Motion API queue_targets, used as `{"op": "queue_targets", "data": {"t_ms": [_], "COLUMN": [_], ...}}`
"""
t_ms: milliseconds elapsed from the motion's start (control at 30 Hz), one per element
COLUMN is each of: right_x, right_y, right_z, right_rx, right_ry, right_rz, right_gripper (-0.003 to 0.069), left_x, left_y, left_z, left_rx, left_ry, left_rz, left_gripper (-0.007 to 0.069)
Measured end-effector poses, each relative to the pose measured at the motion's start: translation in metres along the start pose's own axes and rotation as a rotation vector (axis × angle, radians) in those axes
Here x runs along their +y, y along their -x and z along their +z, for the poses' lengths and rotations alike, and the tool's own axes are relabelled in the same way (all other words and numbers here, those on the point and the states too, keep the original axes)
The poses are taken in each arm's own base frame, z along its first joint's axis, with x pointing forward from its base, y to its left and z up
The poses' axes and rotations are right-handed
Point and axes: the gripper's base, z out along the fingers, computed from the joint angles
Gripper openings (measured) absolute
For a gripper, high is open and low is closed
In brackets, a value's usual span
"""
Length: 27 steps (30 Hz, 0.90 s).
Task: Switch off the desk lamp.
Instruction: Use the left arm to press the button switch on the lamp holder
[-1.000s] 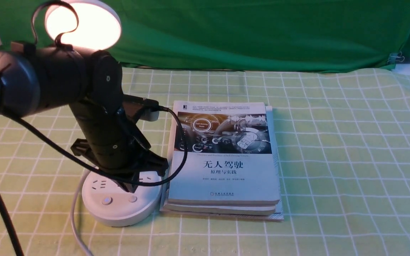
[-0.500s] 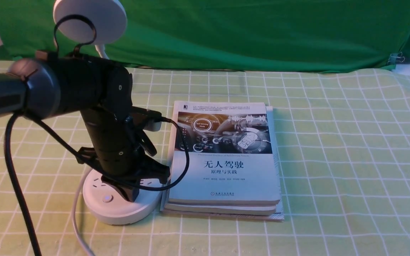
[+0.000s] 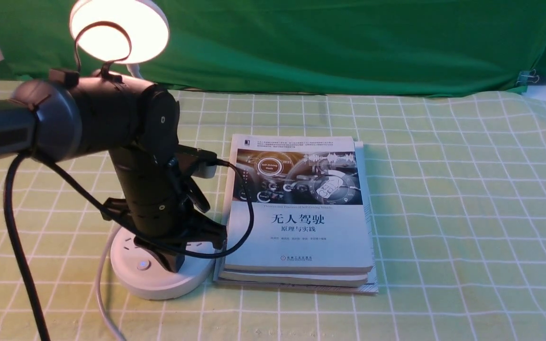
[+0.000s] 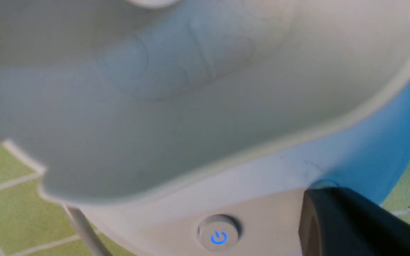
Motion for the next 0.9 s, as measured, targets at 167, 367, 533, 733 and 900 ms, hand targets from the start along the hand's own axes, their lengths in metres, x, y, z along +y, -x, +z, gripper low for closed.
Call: {"op": "queue_targets", "data": {"t_ms": [167,367,533,733,900], "right_x": [0.0,0.0,0.0,0.0,0.0], "right_y": [0.0,0.0,0.0,0.0,0.0], "right_z": [0.0,0.0,0.0,0.0,0.0], "right_rx": [0.0,-0.002,-0.002,-0.002,-0.002], "right_ry": [0.0,0.0,0.0,0.0,0.0], "right_rz": [-0.001,-0.001,0.0,-0.001,0.0], "right_gripper": [0.0238,0.0238,0.0238,0.0238,0.0238], "left_x": [0.0,0.001,0.001,0.0,-0.001], "left_y": [-0.004,-0.01,-0.009,-0.012,-0.014], "left_z": [0.003,0.007,0.003,-0.006,-0.015], "left_rx": [-0.018,-0.053,-0.088,-0.137,-0.163], "left_ry": [0.001,-0.002,-0.001,-0.005,-0.009], "left_rz": [-0.011,-0.018,-0.017,-0.024,-0.022], "left_gripper": [0.0001,0.0001,0.0001,0.0001,0.0001]}}
